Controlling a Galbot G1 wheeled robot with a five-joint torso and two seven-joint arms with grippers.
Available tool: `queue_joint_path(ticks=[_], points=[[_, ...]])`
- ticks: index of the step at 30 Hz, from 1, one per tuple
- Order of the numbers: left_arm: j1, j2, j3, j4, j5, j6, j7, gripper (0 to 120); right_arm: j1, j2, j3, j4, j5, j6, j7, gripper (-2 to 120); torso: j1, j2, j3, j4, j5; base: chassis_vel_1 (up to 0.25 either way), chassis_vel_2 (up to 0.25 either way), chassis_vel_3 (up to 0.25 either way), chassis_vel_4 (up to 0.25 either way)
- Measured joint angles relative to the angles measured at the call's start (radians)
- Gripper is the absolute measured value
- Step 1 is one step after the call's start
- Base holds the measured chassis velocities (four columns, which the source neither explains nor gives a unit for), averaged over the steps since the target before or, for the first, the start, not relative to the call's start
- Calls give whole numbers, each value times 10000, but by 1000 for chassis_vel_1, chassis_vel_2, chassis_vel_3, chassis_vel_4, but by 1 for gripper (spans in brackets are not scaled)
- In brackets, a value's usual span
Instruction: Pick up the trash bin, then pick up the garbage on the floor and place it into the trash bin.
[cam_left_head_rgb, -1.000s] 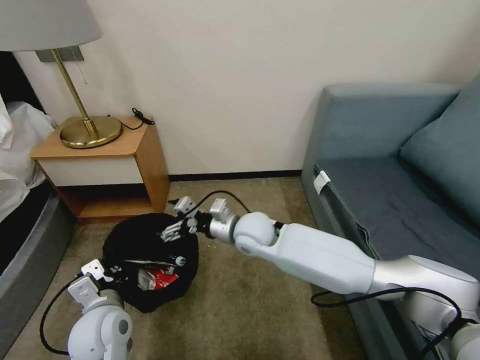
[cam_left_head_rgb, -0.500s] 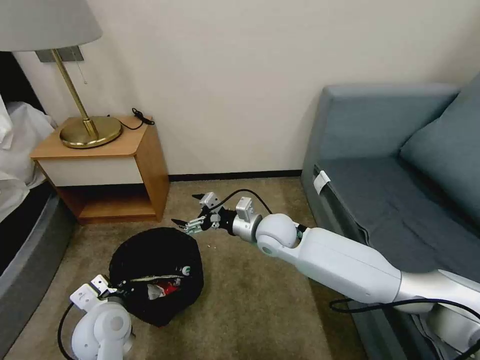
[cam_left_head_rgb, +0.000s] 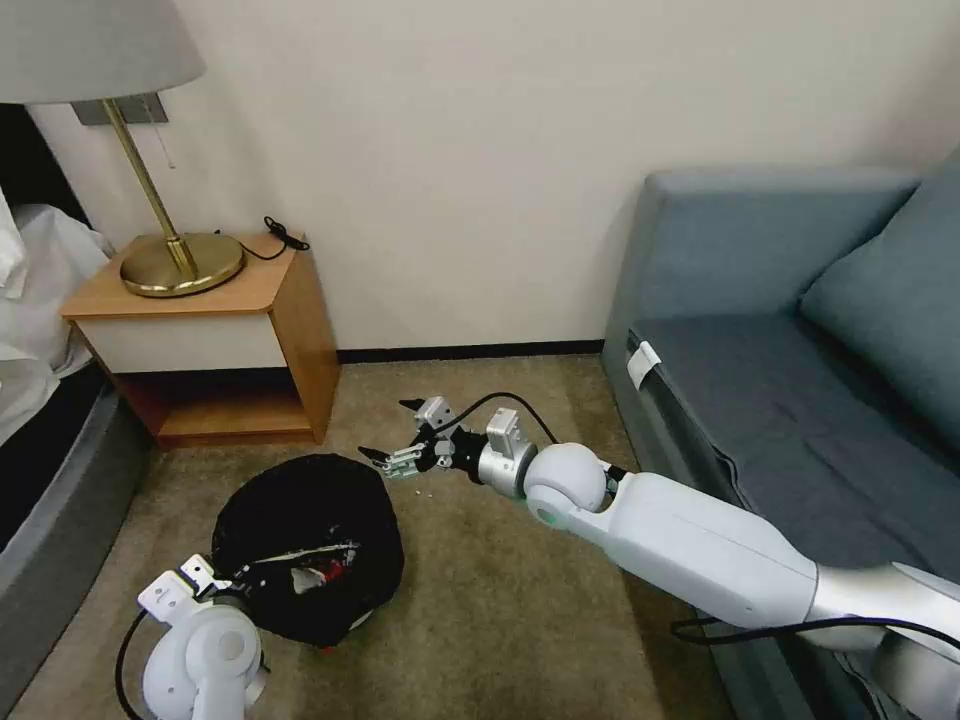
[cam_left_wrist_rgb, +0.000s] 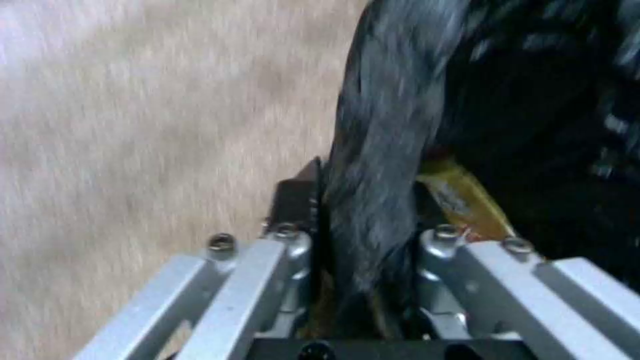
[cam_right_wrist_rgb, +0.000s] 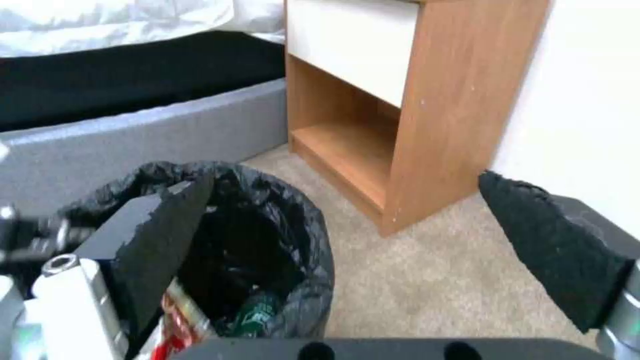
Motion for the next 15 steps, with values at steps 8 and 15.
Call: queue_joint_path(ticks=[8,15], points=[[470,1,-145,-171,3431,-2674,3662,63,-904,-337,837,481,28,-20,268,100,0,0,0,2,3,0,0,0,0],[784,1,-317,-359,4826,-4529,6378,86,-2049,-588,2639,1611,0,258,893,100,0,0,0,2,4,0,0,0,0]])
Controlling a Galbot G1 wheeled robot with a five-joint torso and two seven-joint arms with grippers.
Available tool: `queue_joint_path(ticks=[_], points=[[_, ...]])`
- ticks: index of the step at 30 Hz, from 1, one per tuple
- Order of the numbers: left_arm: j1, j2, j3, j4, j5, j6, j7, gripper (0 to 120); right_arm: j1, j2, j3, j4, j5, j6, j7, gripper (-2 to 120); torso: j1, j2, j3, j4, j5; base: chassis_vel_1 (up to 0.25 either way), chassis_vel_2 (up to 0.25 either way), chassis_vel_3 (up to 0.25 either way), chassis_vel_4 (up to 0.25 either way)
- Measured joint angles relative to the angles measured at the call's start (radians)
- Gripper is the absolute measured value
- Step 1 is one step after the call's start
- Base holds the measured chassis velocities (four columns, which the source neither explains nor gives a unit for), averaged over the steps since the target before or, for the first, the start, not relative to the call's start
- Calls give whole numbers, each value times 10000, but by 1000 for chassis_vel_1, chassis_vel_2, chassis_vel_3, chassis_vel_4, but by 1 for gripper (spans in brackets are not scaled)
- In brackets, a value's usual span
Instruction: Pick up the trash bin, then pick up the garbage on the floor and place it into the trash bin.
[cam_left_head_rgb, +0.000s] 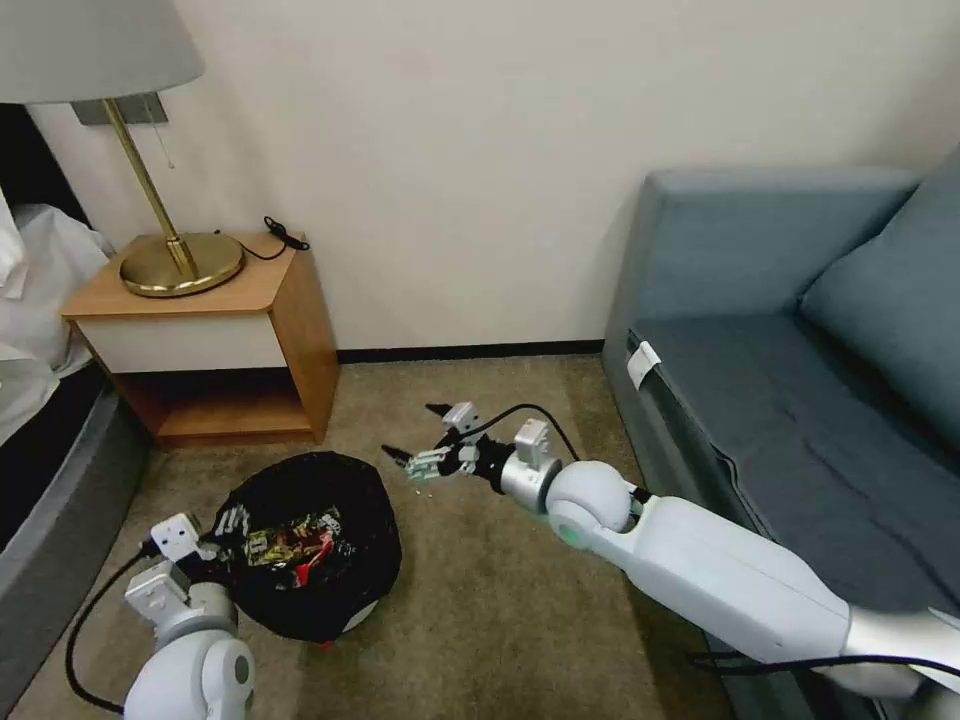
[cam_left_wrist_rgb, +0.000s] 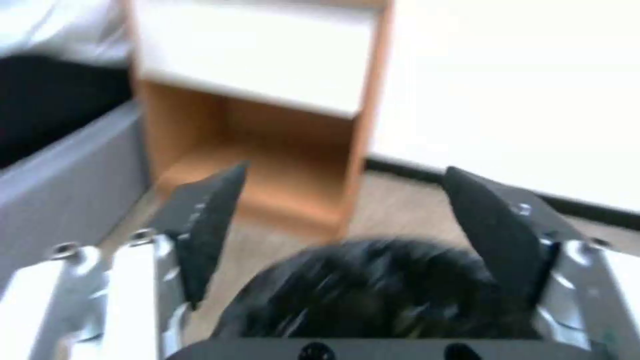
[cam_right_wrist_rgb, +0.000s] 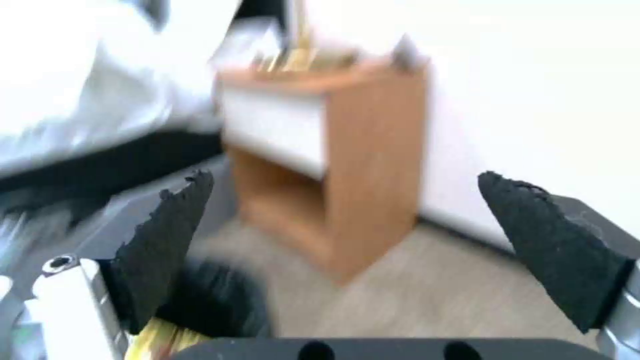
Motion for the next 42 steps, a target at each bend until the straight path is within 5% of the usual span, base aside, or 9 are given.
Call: queue_joint_path(ticks=[2,9,13,16,26,42], points=[[163,1,39,-264,194,-390,660,95,-907,-60,1470,891,-352,235,381,100,1,0,0,-1,2,0,0,0,0],[409,62,185,-690,467,-500,882,100,-3373,250,4792,2933,-1467,105,992,100,1,0,-1,-3,0,0,0,0,0],[663,263,388,-946,577,-551,915,100,-5497,918,6859,4309,-2823,-7,1295,100,0,0,-1,-1,-3,0,0,0,0],[869,424,645,-1145,794,-687,1091,100,-7785,2466,7791,5375,-4455,-333,1898,100,0,-1,-1,-6,1,0,0,0,0],[974,813,903,-1120,1028,-824,984,100,-9671,4751,7689,5648,-7320,91,2131,100,0,-1,0,0,-4,0,0,0,0],[929,827,1179,-955,1157,-788,541,100,-10051,5010,7435,5327,-7686,339,2342,100,0,-1,0,0,-2,0,0,0,0]])
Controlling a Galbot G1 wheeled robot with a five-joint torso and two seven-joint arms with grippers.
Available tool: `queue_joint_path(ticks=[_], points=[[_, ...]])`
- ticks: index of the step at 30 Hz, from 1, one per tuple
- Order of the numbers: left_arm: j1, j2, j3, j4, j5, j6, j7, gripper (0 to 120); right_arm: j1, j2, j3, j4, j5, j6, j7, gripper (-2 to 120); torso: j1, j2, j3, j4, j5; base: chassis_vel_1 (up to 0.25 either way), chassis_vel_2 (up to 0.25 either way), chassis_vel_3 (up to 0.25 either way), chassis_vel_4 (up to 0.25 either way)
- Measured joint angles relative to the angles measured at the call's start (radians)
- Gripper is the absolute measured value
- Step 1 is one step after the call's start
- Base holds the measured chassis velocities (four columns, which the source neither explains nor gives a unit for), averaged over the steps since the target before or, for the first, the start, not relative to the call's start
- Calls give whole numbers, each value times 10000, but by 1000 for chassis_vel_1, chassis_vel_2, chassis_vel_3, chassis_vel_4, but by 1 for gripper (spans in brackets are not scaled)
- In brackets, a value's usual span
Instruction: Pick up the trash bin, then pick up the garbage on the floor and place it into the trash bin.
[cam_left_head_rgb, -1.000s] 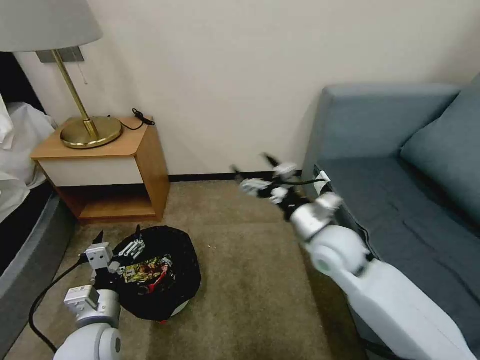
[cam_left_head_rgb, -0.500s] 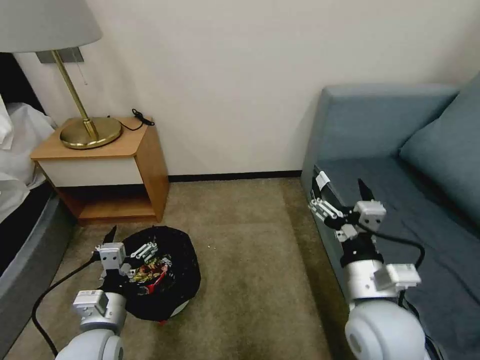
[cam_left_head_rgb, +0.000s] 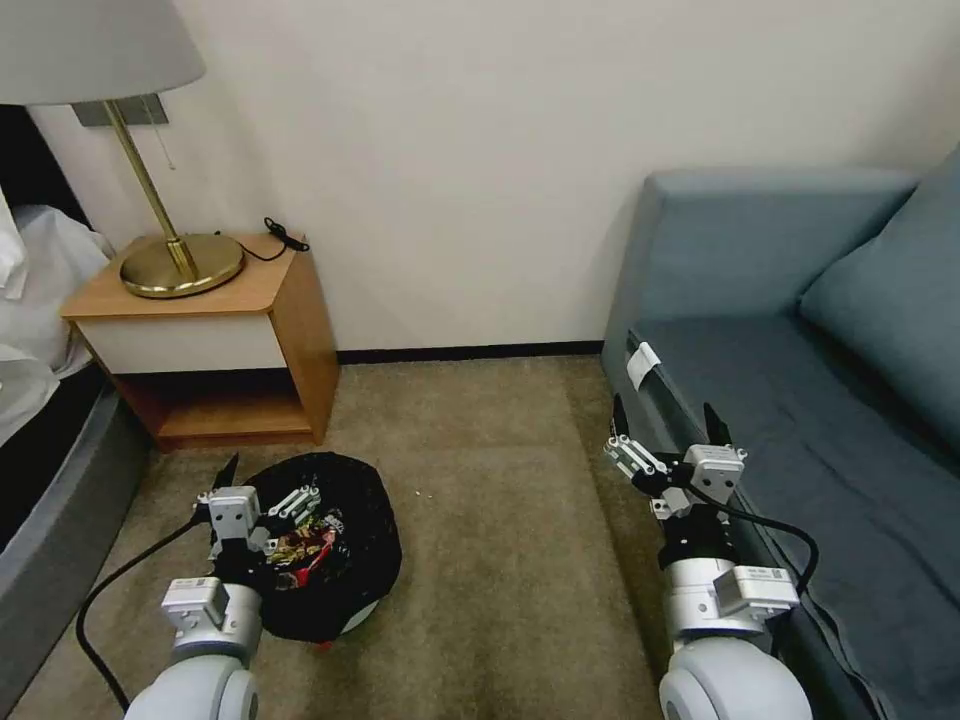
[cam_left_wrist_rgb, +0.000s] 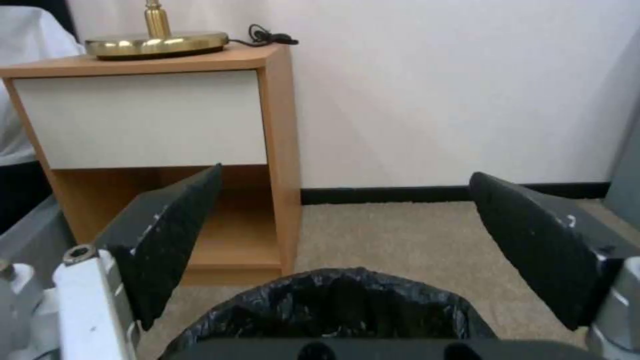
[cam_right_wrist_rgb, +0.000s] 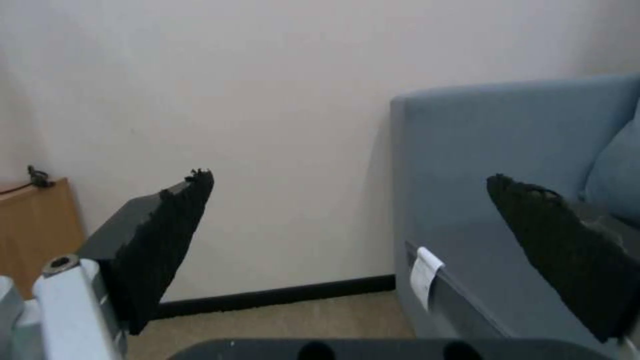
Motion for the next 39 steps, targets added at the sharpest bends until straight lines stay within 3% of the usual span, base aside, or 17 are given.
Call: queue_joint_path(ticks=[31,39], points=[[-7,-11,-12,9,-13,24,-13,100,68,-44,-36,-24,72,-25,-18,100,1,0,1,-1,0,0,0,0,0],[-8,-11,-12,9,-14,25,-12,100,72,-45,-36,-25,78,-26,-23,100,1,-1,2,-1,0,104,-110,-110,106]])
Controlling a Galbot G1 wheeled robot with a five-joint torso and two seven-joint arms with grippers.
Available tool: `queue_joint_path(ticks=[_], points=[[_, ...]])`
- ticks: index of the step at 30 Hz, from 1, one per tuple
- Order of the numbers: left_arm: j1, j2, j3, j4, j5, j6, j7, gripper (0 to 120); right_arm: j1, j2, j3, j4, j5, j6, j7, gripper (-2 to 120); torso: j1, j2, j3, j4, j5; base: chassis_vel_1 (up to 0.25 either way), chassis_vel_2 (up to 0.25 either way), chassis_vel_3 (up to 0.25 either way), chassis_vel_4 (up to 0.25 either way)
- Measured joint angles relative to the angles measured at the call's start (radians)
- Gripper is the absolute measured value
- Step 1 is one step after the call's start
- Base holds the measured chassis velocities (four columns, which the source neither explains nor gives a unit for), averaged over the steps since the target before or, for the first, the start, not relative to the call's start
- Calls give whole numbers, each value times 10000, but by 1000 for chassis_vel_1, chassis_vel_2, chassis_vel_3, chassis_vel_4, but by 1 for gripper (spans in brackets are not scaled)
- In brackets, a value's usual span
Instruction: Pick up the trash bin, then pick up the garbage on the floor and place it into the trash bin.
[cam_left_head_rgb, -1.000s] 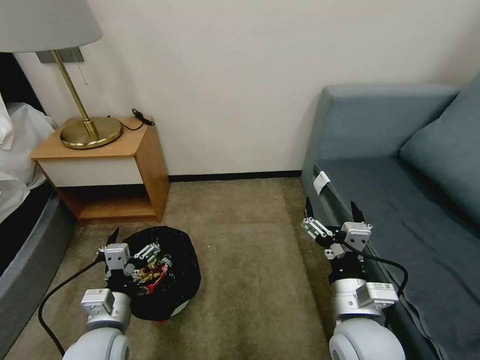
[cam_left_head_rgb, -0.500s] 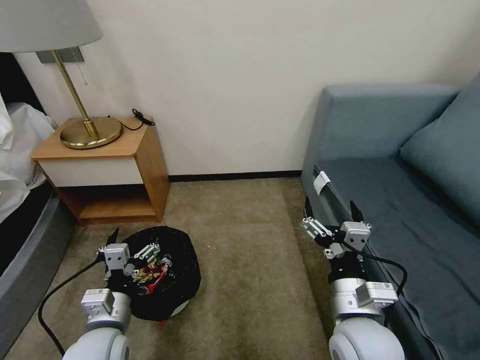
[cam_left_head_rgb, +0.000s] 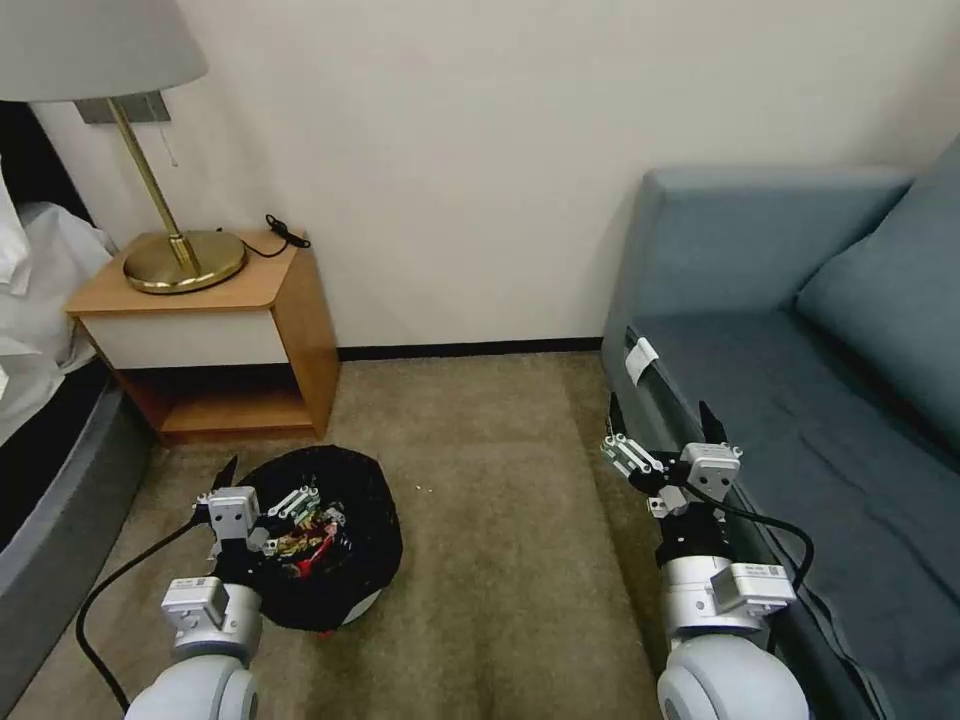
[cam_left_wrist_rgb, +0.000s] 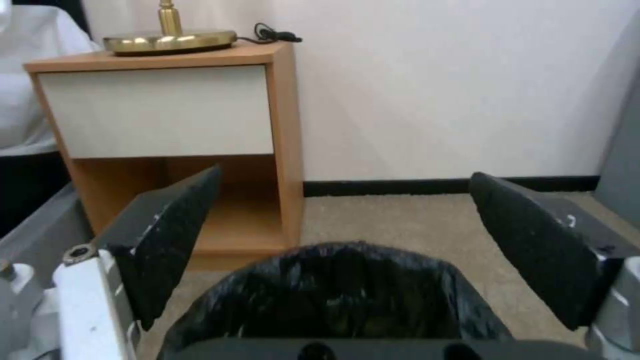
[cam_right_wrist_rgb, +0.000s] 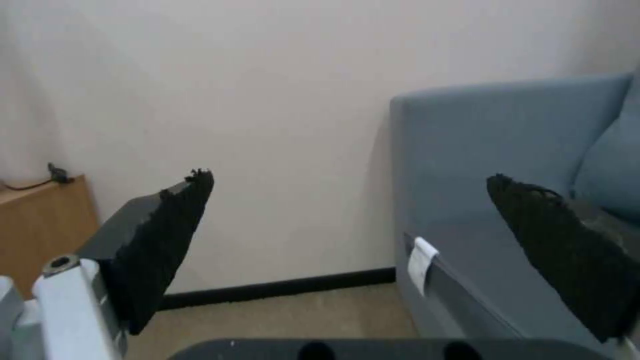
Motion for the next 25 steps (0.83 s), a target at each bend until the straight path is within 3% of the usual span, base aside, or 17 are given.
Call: queue_joint_path(ticks=[11,25], points=[[1,-1,-1,1,-1,1,1,100,1,-1,-3,-2,1,0,-1,100,0,0,0,0,-2,255,-257,-252,254],[3,-1,-1,0,-1,1,1,100,0,-1,-3,-3,2,0,-2,100,-1,0,-1,1,-3,353,-351,-355,346]])
